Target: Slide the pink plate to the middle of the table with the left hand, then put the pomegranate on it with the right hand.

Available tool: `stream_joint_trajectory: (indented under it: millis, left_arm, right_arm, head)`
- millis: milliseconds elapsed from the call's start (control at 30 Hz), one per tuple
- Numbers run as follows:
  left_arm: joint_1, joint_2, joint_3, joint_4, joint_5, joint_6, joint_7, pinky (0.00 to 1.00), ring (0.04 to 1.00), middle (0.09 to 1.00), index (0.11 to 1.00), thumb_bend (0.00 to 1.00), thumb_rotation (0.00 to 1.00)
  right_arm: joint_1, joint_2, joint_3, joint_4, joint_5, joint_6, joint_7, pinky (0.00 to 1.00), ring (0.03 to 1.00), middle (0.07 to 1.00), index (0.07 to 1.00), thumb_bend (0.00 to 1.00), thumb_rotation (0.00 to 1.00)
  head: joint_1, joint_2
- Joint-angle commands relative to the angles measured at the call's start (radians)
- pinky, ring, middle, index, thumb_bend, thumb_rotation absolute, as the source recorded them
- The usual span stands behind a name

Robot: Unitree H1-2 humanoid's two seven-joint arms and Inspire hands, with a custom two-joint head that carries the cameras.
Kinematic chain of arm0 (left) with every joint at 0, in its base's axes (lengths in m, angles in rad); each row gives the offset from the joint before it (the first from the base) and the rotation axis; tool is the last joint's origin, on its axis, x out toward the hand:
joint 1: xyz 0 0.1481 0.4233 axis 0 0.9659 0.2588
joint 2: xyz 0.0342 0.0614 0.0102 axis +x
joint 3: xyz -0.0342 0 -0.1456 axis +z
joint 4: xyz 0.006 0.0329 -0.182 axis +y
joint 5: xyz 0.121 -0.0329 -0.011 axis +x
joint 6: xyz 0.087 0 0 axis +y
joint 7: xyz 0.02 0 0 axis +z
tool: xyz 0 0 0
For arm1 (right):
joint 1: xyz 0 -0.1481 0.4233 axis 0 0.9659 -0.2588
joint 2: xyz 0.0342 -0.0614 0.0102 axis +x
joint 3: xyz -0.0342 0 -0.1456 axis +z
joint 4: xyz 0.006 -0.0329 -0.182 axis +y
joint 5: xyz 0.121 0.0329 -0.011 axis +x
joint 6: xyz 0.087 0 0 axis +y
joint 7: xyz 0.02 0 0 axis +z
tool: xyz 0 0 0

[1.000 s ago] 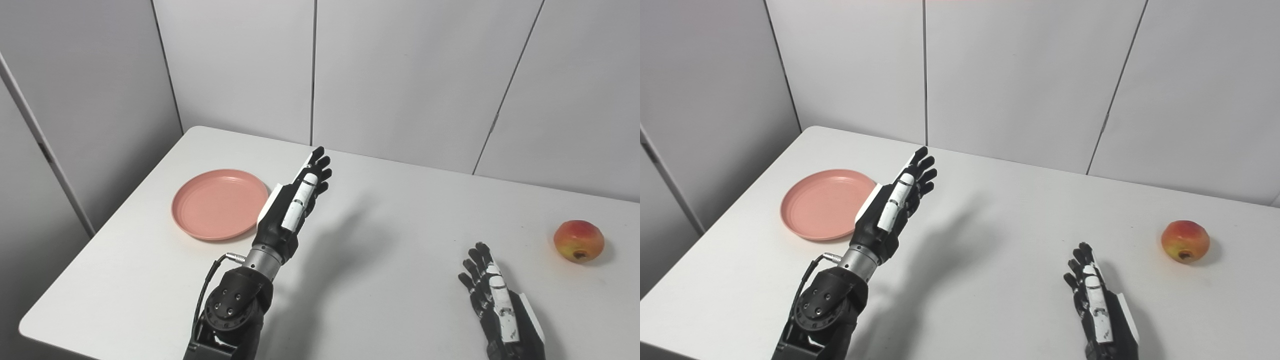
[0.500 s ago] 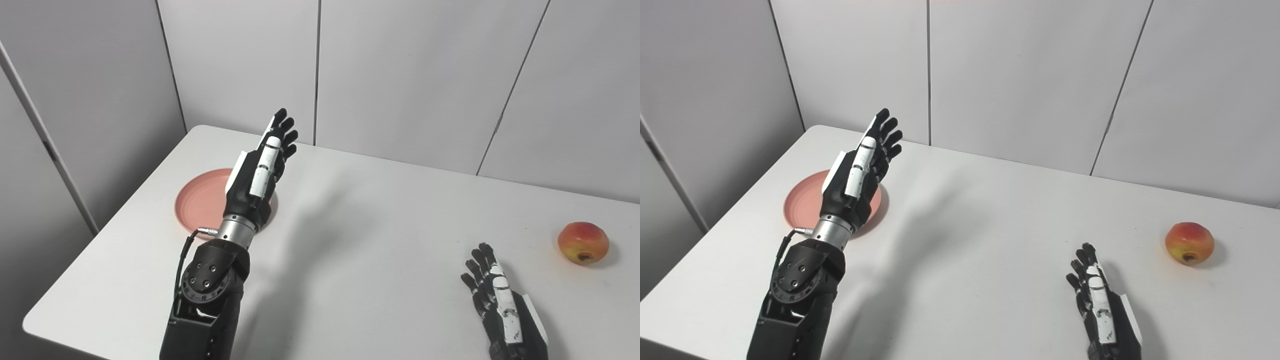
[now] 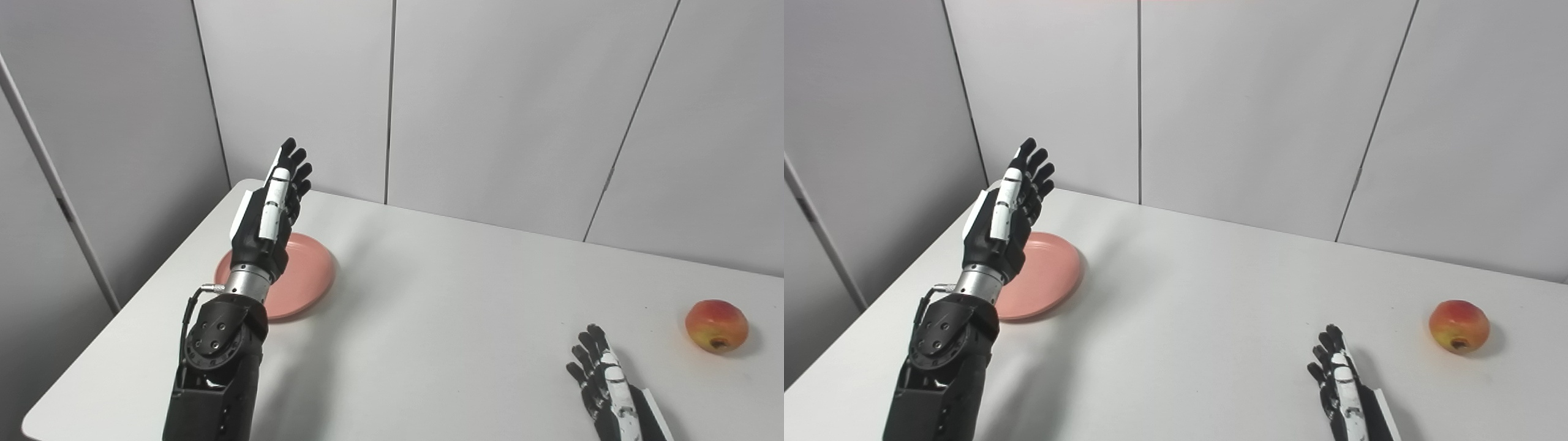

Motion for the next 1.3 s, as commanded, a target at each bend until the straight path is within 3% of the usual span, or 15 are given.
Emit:
stream_joint_trajectory:
  millis: [0,567,1000,1267]
  left_arm:
    - [-0.048,0.029,0.01,0.001,-0.009,-0.048,0.0,1.0,0.989,0.995,0.985,0.41,1.0]
    - [-0.085,0.086,0.122,0.046,-0.08,-0.027,0.052,0.97,0.964,0.968,0.954,0.41,1.0]
    - [-0.05,0.161,0.171,0.11,-0.142,-0.063,0.021,0.99,0.979,0.982,0.972,0.41,1.0]
    - [-0.029,0.185,0.212,0.119,-0.181,-0.048,0.024,1.0,0.992,0.991,0.982,0.4,1.0]
  right_arm:
    - [-0.016,-0.003,0.0,-0.004,-0.001,-0.012,0.005,1.0,1.0,1.0,1.0,0.1,1.0]
    - [-0.021,-0.004,-0.005,-0.002,0.01,-0.008,0.008,1.0,1.0,1.0,1.0,0.1,1.0]
    - [-0.019,-0.005,-0.007,-0.012,0.004,0.005,-0.002,1.0,1.0,1.0,1.0,0.1,1.0]
    - [-0.019,-0.006,-0.01,-0.014,0.013,0.007,0.002,1.0,1.0,1.0,1.0,0.1,1.0]
  head:
    - [0.003,0.001]
    - [0.017,-0.003]
    - [0.023,0.0]
    - [0.03,0.001]
